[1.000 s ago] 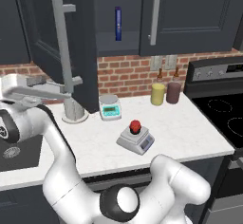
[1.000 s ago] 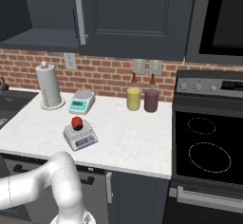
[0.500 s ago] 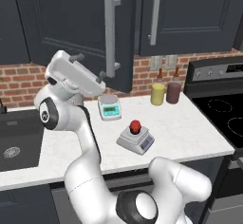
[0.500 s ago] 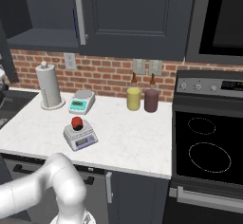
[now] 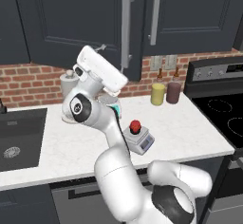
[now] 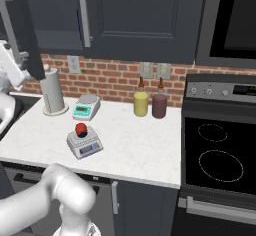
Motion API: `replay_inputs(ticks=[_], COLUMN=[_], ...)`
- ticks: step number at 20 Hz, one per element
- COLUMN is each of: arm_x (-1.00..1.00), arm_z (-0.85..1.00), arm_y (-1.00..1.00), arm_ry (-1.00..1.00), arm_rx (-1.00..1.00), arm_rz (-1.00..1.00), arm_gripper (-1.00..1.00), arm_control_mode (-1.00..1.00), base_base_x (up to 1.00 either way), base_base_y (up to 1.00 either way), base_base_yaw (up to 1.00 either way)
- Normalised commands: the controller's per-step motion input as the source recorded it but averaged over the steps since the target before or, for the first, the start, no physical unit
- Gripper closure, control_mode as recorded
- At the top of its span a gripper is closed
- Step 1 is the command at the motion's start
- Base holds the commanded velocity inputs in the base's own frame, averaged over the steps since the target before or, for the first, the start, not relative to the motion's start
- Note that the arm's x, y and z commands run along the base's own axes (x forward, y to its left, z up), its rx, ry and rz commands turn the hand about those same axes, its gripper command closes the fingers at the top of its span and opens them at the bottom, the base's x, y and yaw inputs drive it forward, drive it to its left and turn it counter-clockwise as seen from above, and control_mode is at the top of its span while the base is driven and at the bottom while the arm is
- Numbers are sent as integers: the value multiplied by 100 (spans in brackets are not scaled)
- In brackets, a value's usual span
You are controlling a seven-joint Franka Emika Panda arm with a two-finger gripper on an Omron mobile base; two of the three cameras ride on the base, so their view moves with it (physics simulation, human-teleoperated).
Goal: Pick the jam and place it on the digital scale for weighing, and close the cabinet.
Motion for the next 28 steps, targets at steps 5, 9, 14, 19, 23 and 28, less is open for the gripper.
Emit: replay_inputs(ticks=[5, 9, 14, 19, 23, 28], arm_x=[95, 94, 36, 3, 51, 87], arm_z=[3, 0, 10, 23, 18, 5], arm_y=[-69, -63, -70, -75, -66, -56], arm_ry=[54, 54, 48, 49, 59, 59], arm_rx=[0, -1, -1, 0, -2, -1], arm_rz=[-10, -9, -9, -7, -3, -1], arm_gripper=[-100, -100, -100, -100, -100, -100], arm_control_mode=[-100, -100, -100, -100, -100, -100], base_base_x=[0, 0, 0, 0, 0, 0], base_base_y=[0, 0, 0, 0, 0, 0], base_base_yaw=[0, 0, 0, 0, 0, 0])
